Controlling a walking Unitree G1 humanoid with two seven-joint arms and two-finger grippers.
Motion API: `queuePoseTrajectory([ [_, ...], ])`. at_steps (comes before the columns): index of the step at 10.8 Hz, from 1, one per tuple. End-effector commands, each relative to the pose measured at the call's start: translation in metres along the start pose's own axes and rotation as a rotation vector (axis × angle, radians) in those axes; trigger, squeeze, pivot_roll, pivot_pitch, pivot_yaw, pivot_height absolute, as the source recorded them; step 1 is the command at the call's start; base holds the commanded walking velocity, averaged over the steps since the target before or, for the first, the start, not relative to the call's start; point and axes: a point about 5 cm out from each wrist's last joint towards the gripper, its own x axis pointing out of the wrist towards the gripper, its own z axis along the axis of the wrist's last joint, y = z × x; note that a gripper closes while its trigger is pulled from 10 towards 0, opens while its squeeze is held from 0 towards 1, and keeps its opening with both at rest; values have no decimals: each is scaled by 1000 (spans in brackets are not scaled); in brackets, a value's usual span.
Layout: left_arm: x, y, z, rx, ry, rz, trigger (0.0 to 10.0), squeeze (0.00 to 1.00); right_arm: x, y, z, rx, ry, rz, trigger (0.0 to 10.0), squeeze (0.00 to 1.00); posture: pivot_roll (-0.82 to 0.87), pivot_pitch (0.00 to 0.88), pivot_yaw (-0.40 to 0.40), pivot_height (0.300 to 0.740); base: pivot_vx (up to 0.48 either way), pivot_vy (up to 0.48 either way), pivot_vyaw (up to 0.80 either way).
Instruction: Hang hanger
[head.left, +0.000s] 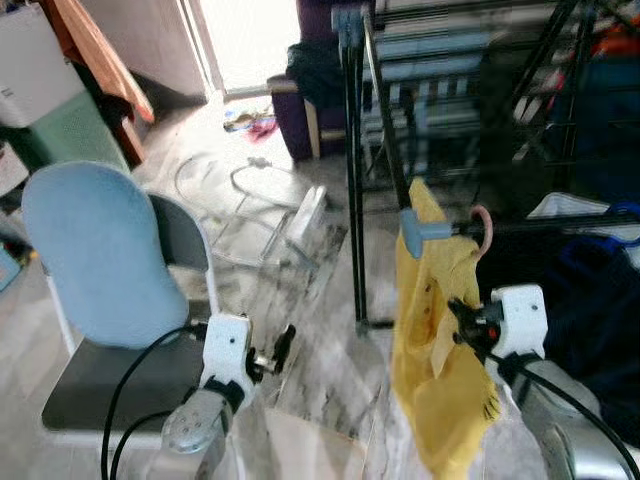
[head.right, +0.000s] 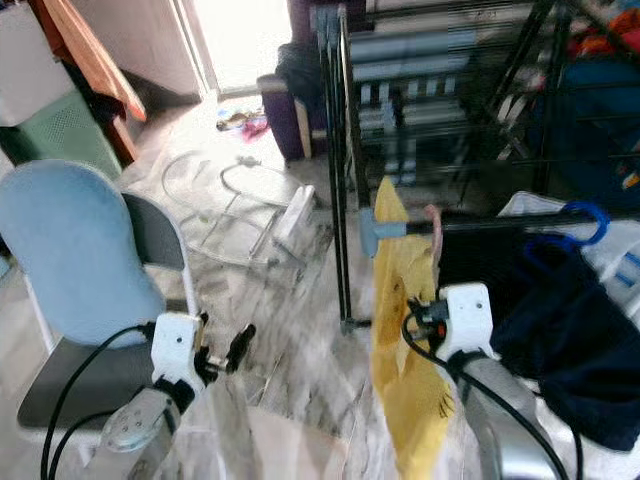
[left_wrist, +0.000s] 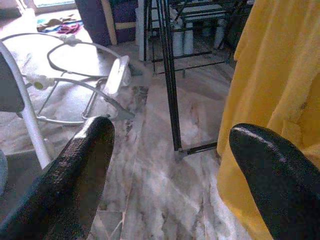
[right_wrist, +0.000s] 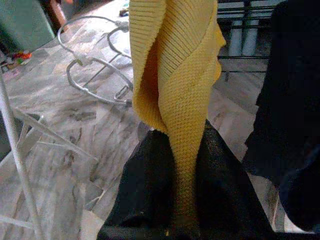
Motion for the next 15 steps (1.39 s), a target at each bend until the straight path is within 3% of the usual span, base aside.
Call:
queuePoseTrajectory([
  [1,-3,6,-6,9,31,30,10000,0,2,1,28,-29,-143,-11,10000,0,-184,0,107,740,-345,0,0],
  [4,-1,6,-6,15,33,34,10000,0,0,3,41,-79,-226,-32,10000,0,-187,0,107,740,-345,0,0],
  [15,4,6,-5,30,34,36,10000,0,7,15,29,-80,-170,7,10000,0,-185,0,109,740,-352,0,0],
])
